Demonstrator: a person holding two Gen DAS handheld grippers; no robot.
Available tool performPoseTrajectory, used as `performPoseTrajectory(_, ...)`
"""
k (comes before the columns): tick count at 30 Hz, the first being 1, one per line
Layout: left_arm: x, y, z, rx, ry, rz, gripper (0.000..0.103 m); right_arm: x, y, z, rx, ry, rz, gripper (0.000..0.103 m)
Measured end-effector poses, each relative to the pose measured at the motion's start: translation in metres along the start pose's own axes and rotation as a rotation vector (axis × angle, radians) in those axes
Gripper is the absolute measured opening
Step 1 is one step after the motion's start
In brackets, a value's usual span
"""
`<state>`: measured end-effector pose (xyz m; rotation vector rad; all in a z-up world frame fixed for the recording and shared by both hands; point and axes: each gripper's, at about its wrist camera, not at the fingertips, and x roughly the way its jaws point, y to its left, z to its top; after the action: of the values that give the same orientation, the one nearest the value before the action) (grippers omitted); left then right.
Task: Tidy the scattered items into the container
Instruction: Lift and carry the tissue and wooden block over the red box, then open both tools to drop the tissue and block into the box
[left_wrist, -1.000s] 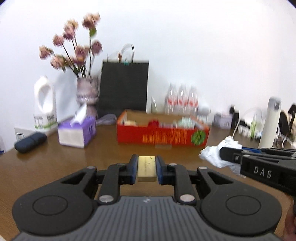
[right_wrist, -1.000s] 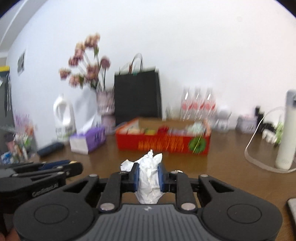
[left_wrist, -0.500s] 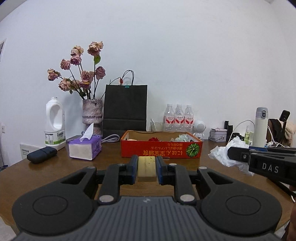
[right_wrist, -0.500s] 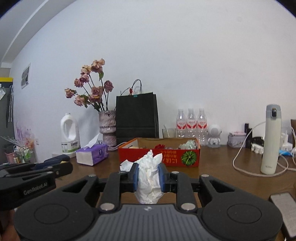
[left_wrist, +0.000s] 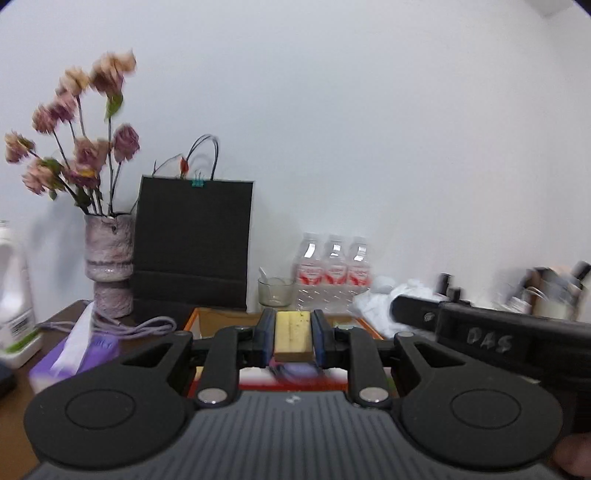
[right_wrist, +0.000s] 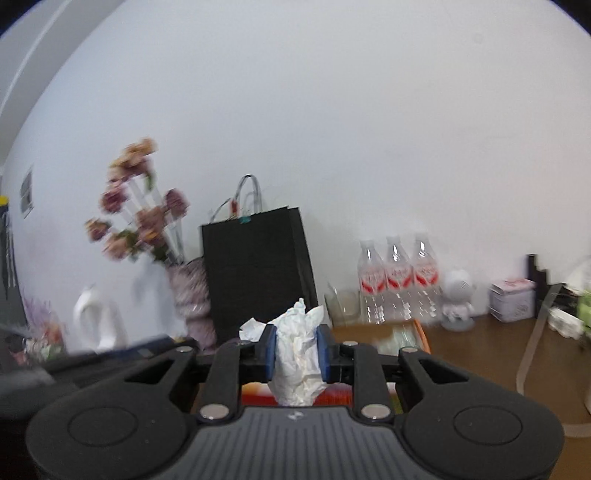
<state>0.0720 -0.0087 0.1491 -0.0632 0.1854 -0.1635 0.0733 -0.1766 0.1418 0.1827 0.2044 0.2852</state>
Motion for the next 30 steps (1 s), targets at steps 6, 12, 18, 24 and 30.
performPoseTrajectory(6, 0.144, 0.037, 0.039, -0.054, 0.278, 0.005, 0.022, 0.144, -0.043, 0.055, 0.047, 0.293, 0.007, 0.021)
performPoseTrajectory(12, 0.23, 0.042, 0.005, -0.074, 0.515, -0.043, 0.022, 0.252, -0.065, 0.034, -0.001, 0.543, -0.053, 0.021)
performPoseTrajectory(18, 0.251, 0.032, -0.04, -0.031, 0.621, -0.096, 0.038, 0.308, -0.074, -0.014, -0.008, 0.7, -0.064, 0.022)
performPoseTrajectory(24, 0.24, 0.049, -0.031, -0.045, 0.611, -0.126, 0.047, 0.33, -0.075, -0.048, -0.037, 0.806, -0.071, 0.031)
performPoseTrajectory(30, 0.229, 0.071, -0.014, -0.059, 0.607, -0.041, 0.064, 0.304, -0.075, -0.01, -0.025, 0.769, -0.073, 0.068)
